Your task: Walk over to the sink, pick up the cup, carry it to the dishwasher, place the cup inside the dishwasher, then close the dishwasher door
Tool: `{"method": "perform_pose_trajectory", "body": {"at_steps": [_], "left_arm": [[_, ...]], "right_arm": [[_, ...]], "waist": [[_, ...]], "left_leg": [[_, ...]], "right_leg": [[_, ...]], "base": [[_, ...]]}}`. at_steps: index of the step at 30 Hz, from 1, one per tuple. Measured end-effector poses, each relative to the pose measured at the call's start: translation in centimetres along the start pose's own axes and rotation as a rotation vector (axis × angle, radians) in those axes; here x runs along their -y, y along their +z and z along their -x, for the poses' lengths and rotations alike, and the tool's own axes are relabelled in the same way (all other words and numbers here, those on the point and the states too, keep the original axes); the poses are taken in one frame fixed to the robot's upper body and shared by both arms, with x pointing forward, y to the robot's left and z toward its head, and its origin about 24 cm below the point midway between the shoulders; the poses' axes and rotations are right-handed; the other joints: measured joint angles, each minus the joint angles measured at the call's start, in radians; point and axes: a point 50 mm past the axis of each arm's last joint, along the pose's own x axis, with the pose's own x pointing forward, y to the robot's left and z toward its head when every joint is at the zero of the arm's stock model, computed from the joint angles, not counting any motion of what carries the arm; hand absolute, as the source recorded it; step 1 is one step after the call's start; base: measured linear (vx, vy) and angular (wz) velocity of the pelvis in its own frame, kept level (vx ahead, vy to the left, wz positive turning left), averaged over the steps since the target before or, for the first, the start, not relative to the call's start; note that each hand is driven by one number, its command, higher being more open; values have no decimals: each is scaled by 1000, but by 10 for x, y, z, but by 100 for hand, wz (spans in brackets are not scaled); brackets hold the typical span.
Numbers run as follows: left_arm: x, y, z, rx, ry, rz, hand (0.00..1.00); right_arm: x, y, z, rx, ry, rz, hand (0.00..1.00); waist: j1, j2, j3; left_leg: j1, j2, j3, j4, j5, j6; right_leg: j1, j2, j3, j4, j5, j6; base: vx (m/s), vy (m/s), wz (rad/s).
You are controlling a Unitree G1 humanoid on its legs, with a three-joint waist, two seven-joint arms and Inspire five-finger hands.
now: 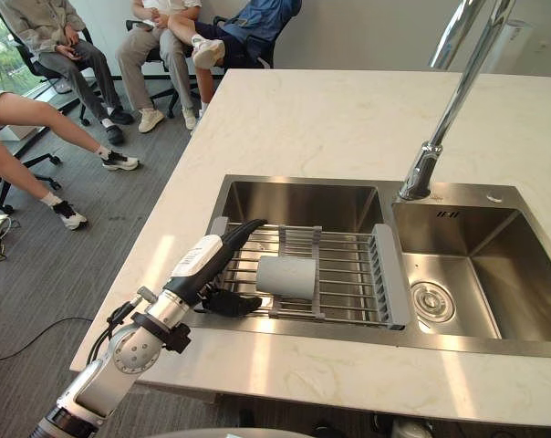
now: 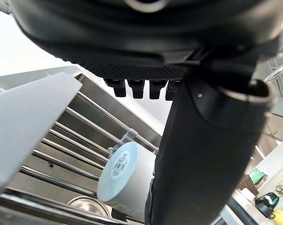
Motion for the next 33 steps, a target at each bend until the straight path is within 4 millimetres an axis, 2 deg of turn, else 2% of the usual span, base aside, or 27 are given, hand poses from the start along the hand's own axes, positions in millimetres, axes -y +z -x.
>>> {"method": "perform_pose_trajectory", "body": {"at_steps": [13, 20, 28, 33], "left_arm": [[4, 2, -14, 20, -34, -58, 100], [7, 1, -21, 19, -48, -61, 100], [8, -8, -27, -20, -53, -67, 100], [10, -12, -27, -45, -59, -76, 100]], "right_arm": [[-2, -4, 1, -17, -7, 9, 100], [-3, 1, 0, 4, -4, 9, 100], [-3, 1, 1, 5, -14, 9, 100], [-2, 1, 1, 7, -16, 9, 100]], "waist": [[-29, 10, -5], [-39, 21, -4], [-55, 39, 6], [-58, 41, 10]], "left_leg": [[-8, -1, -2, 0, 0, 0], [-17, -3, -14, 0, 0, 0], [-24, -2, -15, 0, 0, -1], [-31, 1, -15, 0, -2, -3]], "right_leg": [[-5, -1, -1, -13, 3, 0], [-5, 0, -12, -19, 5, 0], [-6, 0, -15, -29, 9, 0], [-11, 4, -15, -32, 9, 0]], "base": [[0, 0, 0], [-3, -4, 3], [-1, -1, 1], [0, 0, 0]]}}
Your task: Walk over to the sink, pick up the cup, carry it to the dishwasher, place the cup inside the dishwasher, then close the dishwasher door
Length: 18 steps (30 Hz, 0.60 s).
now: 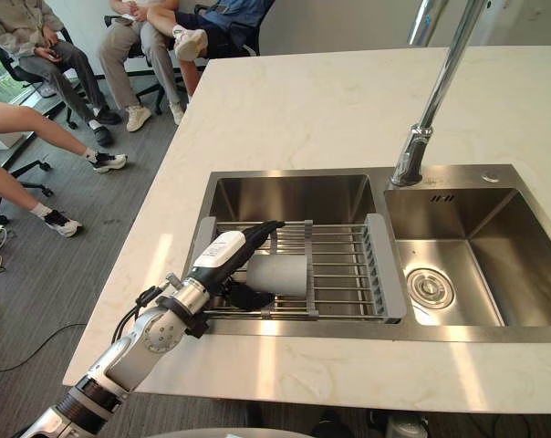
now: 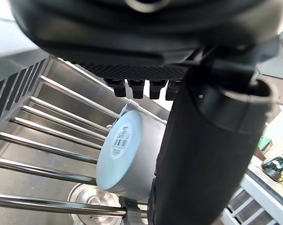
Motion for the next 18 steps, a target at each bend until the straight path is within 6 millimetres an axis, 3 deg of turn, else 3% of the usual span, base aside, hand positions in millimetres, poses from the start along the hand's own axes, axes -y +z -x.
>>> {"method": "perform_pose_trajectory", "body": {"at_steps": [6, 7, 18], "left_arm": [[2, -6, -1, -30, -25, -27, 100], [1, -6, -2, -29, -24, -29, 0], [-6, -5, -7, -3, -65, -98, 0]], "right_arm": [[-2, 5, -1, 21, 3, 0, 100], [-2, 5, -1, 23, 4, 0, 100], [-10, 7, -1, 34, 22, -9, 100]], "waist": [[-1, 0, 6], [-1, 0, 7], [-1, -2, 26]], "left_leg": [[-12, 1, 1, 0, -1, -2], [-12, 2, 1, 0, -2, -2], [-15, 3, 16, 0, -2, -3]], "right_leg": [[-8, 2, 0, -3, 1, 1], [-9, 2, 0, -3, 1, 1], [-19, 2, 16, -4, 7, 4]], "base": [[0, 0, 0], [0, 0, 0], [-18, 1, -4]]}}
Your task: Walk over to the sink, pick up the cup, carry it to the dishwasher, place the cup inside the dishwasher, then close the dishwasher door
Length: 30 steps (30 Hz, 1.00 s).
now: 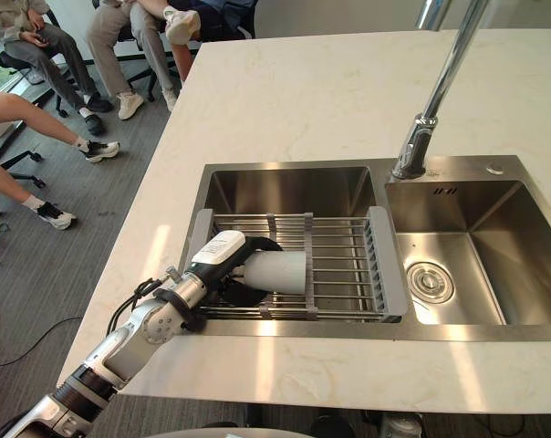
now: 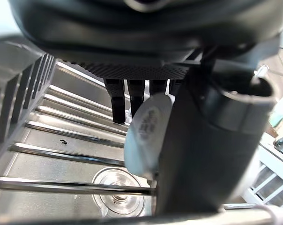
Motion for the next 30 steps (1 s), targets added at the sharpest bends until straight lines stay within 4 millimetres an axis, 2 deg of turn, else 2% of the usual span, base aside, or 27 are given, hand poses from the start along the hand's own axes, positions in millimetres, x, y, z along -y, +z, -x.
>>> {"method": "perform_pose_trajectory", "body": {"at_steps": [6, 13, 23, 30], "left_arm": [[1, -1, -1, -5, -7, 0, 0], [1, -1, -2, -5, -6, 7, 0], [6, 0, 6, -24, 48, 179, 0], [-6, 14, 15, 26, 169, 327, 0]], "right_arm": [[-2, 0, 0, -1, 7, 6, 100], [-4, -2, 0, -14, 16, 35, 100], [-12, -7, 1, -34, 40, 46, 100], [-11, -13, 3, -58, 40, 50, 100]], "waist": [[-19, 0, 0], [-20, 0, 0], [-17, 0, 0], [9, 0, -2]], "left_leg": [[0, 0, 3, 0, 0, 0], [4, 1, 5, 0, 0, 0], [15, 5, 5, 0, 0, 0], [19, 6, 4, 0, 0, 0]], "right_leg": [[2, 1, 3, -8, 6, 0], [6, 2, 4, -9, 8, 1], [20, 1, 5, -8, 8, 2], [24, 2, 5, -5, 8, 2]], "base": [[-4, 1, -1], [0, 0, 0], [0, 0, 0], [0, 0, 0]]}}
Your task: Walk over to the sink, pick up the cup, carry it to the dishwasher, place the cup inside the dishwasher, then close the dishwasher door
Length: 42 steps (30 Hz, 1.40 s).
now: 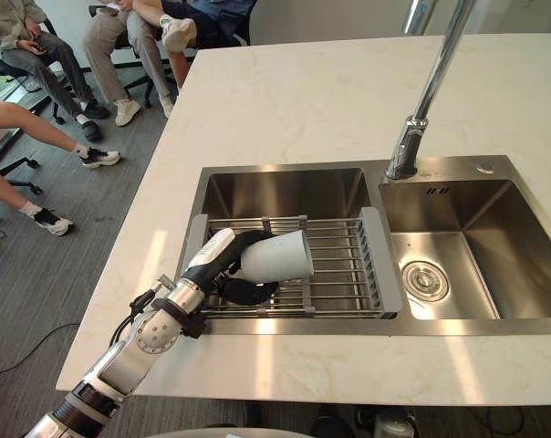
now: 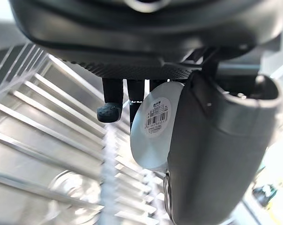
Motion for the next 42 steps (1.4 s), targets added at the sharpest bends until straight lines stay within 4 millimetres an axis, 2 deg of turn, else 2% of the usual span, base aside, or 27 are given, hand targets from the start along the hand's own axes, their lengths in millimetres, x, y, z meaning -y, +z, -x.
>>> {"method": "perform_pose_trajectory", "body": {"at_steps": [5, 10, 14, 19, 28, 29, 33, 35, 36, 37, 38, 39, 41, 42], "left_arm": [[-10, 22, -4, 82, 146, 182, 0], [-21, 36, 0, 147, 263, 312, 0], [-23, 36, 4, 142, 310, 395, 0], [-25, 40, 11, 160, 381, 542, 0], [-36, 32, 28, 140, 533, 708, 0], [-37, 32, 29, 137, 547, 718, 0], [-39, 32, 32, 144, 582, 753, 0], [-39, 36, 31, 161, 596, 769, 0], [-39, 37, 30, 169, 600, 778, 0], [-39, 39, 28, 176, 598, 784, 0], [-38, 39, 28, 175, 597, 786, 0], [-37, 39, 28, 173, 597, 790, 0], [-38, 40, 28, 187, 604, 792, 0], [-36, 42, 28, 189, 604, 805, 0]], "right_arm": [[-2, -11, 2, -46, 1, -5, 100], [-7, -21, 5, -76, 6, -20, 100], [-8, -25, 6, -92, 6, -24, 100], [-10, -29, 7, -111, 0, -30, 100], [-20, -29, 6, -118, 22, -26, 100], [-22, -29, 6, -118, 25, -28, 100], [-32, -16, 0, -91, 51, -18, 100], [-38, -9, -3, -72, 64, 1, 100], [-39, -8, -4, -69, 66, 2, 100], [-41, -8, -4, -70, 74, 14, 100], [-42, -8, -4, -72, 76, 17, 100], [-43, -6, -4, -67, 78, 22, 100], [-46, 2, -6, -37, 85, 31, 100], [-48, 7, -6, -14, 89, 33, 100]], "waist": [[22, -3, -5], [28, -9, -22], [27, -19, -47], [46, -37, -58], [68, -59, -66], [80, -62, -68], [83, -72, -62], [79, -71, -59], [77, -69, -53], [77, -70, -41], [80, -68, -39], [89, -79, -41], [121, -87, -39], [139, -83, -35]], "left_leg": [[2, 1, 0, 2, 0, 0], [5, 1, 0, 3, 0, 0], [9, 2, 0, 3, 0, 0], [15, 4, 6, 3, 0, 0], [11, 8, 41, 3, -3, 1], [7, 10, 54, 11, -9, 1], [-35, 14, 68, 70, -35, 3], [-76, 20, 45, 123, -50, 4], [-93, 24, 24, 141, -53, 9], [-108, 20, -14, 169, -55, 10], [-117, 16, -36, 181, -57, 12], [-128, 4, -76, 195, -53, 6], [-180, -13, -126, 227, -45, -7], [-213, -21, -165, 238, -29, -27]], "right_leg": [[0, -1, 2, 9, -1, 1], [1, -1, 3, 16, -4, 2], [1, -2, 4, 25, -9, 1], [-1, -2, 11, 34, -13, -2], [-30, 1, 49, 52, -11, -1], [-40, 1, 61, 61, -11, -1], [-88, -2, 93, 118, -17, 7], [-123, 1, 165, 180, -21, 14], [-128, -1, 197, 216, -48, 23], [-145, -3, 244, 341, -119, 22], [-153, -3, 266, 409, -150, 27], [-156, 1, 316, 505, -194, 40], [-158, 13, 386, 522, -243, 52], [-158, 22, 398, 500, -272, 46]], "base": [[-23, -2, 0], [-7, -1, 0], [-17, -3, 0], [-40, -7, -3], [-16, -3, -12], [-18, 4, -23], [-46, 16, -13], [-73, 65, 29], [-55, 91, 75], [-50, 64, 86], [-28, -24, 109], [-42, -123, 102], [-104, -210, 96], [-169, -283, 91]]}}
